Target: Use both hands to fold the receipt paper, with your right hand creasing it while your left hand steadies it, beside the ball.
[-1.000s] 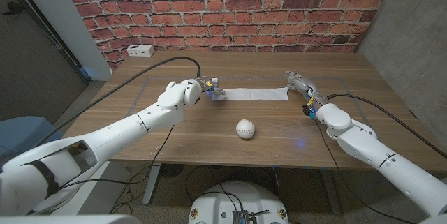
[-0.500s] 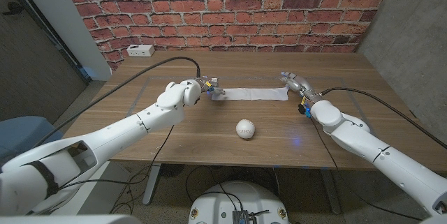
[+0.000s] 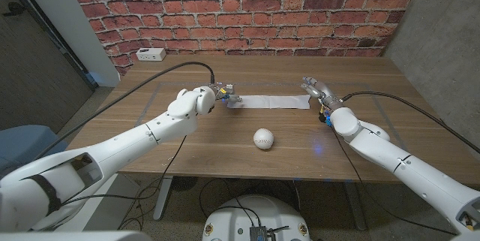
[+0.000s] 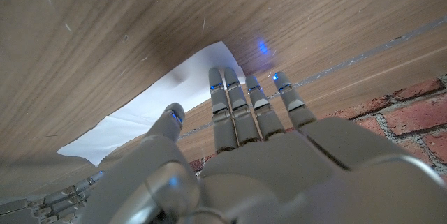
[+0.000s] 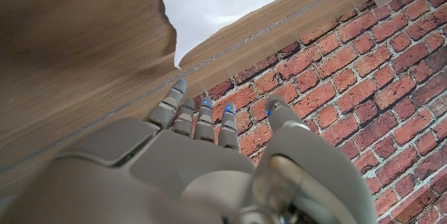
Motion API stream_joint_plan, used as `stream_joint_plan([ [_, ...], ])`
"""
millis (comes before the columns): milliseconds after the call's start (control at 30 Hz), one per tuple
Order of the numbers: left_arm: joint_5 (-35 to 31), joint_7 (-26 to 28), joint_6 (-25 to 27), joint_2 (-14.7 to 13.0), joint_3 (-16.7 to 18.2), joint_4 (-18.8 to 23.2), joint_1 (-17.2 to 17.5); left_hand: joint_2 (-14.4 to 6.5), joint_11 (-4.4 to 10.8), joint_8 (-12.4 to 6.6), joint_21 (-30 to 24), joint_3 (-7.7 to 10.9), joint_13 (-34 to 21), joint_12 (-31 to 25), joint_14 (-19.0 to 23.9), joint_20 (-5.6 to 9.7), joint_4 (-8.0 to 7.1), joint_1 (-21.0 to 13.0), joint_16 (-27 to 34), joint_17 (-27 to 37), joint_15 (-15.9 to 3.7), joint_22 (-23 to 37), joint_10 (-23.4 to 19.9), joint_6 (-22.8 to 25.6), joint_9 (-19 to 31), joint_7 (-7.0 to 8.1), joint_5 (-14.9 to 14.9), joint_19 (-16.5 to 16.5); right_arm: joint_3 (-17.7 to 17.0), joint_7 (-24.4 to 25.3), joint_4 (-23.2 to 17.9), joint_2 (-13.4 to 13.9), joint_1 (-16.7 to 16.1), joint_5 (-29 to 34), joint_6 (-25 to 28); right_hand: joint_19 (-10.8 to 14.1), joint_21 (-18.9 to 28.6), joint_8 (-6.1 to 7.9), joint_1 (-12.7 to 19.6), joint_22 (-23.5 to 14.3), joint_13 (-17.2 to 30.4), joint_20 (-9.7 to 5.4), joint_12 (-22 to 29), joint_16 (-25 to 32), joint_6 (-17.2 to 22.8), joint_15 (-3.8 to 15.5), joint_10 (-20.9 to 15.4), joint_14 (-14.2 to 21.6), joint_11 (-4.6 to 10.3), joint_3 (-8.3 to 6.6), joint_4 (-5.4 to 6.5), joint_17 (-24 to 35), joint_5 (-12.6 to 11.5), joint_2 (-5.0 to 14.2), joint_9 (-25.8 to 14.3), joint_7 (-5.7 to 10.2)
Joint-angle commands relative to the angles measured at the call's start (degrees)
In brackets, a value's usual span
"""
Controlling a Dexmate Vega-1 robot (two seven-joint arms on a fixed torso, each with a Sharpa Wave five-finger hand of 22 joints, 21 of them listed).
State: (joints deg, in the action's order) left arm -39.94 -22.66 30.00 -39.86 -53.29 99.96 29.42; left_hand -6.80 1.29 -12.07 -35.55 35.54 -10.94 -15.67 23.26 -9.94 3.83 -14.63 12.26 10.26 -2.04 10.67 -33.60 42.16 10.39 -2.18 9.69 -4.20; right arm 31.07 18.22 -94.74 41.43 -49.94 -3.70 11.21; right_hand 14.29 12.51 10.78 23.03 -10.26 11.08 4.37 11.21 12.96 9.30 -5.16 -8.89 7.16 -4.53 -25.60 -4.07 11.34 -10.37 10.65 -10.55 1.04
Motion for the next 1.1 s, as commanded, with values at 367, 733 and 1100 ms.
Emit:
stream_joint_plan([
  [367,0.32,-0.04,0.34,0.29,-0.15,-0.54,-0.47,-0.01,-0.45,0.4,0.44,0.12,-0.1,0.64,-0.09,-0.19,-0.5,1.14,-0.34,0.18,0.34,0.09,0.23,-0.41,0.07,-0.27,0.18,-0.04,0.49,-1.92,1.49,-0.35,0.8,-0.08,-1.81,14.31,5.01,0.29,0.98,-0.47,0.0,1.81,1.43,5.94,0.94,1.8,-6.12,15.51,-0.62,-1.26,1.69,1.46,-0.31,0.0,-0.03,-0.33],
  [733,0.68,-0.02,0.25,0.57,-0.4,-0.93,-0.79,-0.01,-0.66,0.56,0.57,0.06,-0.11,0.87,-0.13,-0.14,-0.71,1.52,-0.45,0.2,0.38,0.1,0.27,-0.53,0.08,-0.23,0.21,-0.04,-0.37,12.21,1.37,-2.84,-1.82,8.89,-1.95,2.96,0.24,0.24,4.05,-0.48,0.16,0.63,-0.14,0.6,1.64,1.76,-3.3,2.83,1.05,-2.05,-0.29,1.57,0.01,-0.43,-0.04,0.5],
  [1100,0.79,0.16,0.03,0.77,-0.61,-1.18,-1.14,-0.02,-0.65,0.72,0.69,0.06,-0.13,1.09,-0.16,-0.13,-0.86,1.85,-0.56,0.19,0.35,0.1,0.28,-0.67,0.09,-0.32,0.25,-0.08,0.15,7.53,-2.09,-2.56,-0.38,8.34,10.54,11.15,3.29,0.34,5.14,-0.55,0.13,2.22,0.74,4.08,2.69,2.29,-6.44,11.15,0.52,-1.56,-0.9,2.0,0.06,-0.75,-0.03,0.22],
])
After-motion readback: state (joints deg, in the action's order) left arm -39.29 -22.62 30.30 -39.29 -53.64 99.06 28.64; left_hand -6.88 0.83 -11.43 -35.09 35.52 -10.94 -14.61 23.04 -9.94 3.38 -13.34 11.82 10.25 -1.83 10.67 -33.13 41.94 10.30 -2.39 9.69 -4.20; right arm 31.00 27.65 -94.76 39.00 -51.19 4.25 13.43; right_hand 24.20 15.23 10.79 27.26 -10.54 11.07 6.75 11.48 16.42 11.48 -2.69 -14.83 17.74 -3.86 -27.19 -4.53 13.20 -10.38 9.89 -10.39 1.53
